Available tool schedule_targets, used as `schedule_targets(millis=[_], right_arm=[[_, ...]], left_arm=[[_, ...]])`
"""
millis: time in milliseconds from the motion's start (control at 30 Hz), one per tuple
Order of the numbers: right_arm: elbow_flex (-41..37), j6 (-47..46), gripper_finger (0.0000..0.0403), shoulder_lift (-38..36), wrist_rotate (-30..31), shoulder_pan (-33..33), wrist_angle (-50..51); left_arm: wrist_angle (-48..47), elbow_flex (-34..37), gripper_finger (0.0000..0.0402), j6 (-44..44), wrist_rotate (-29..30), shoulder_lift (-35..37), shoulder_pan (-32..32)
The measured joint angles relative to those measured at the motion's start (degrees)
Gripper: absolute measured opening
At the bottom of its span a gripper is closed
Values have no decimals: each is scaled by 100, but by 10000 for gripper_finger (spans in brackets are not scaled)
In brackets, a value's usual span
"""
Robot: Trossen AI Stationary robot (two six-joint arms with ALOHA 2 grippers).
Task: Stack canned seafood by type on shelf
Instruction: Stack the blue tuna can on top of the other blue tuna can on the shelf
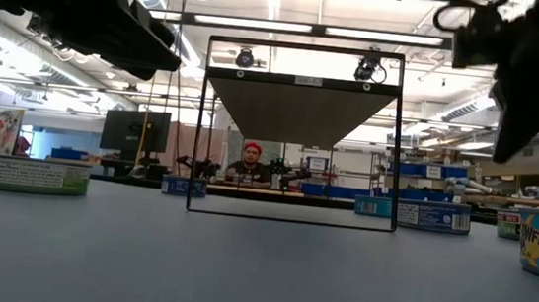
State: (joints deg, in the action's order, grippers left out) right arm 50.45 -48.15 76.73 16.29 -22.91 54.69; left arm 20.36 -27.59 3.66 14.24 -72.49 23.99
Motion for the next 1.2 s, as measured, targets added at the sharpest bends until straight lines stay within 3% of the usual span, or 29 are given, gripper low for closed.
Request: schedule_targets(millis=[167, 433, 533, 733, 967, 1200], right_arm=[[-388, -31, 7, 0, -46, 182, -49], [-922, 70, 7, 0, 1465, 464, -465], [-1148, 379, 7, 0, 1572, 690, -995], [-1501, 906, 7, 0, 1254, 1079, -1920], [-1505, 777, 7, -16, 464, 1143, -1873], [-1278, 214, 8, -15, -662, 799, -1663]], left_arm=[[-6, 0, 3, 0, 0, 0, 0], [-2, 0, 3, -24, 0, 0, 0], [3, 0, 3, -28, 0, 0, 0], [2, 0, 3, -36, 0, 0, 0], [-7, -1, 4, -38, 1, 0, 0], [-11, -2, 4, -39, 2, 0, 0]])
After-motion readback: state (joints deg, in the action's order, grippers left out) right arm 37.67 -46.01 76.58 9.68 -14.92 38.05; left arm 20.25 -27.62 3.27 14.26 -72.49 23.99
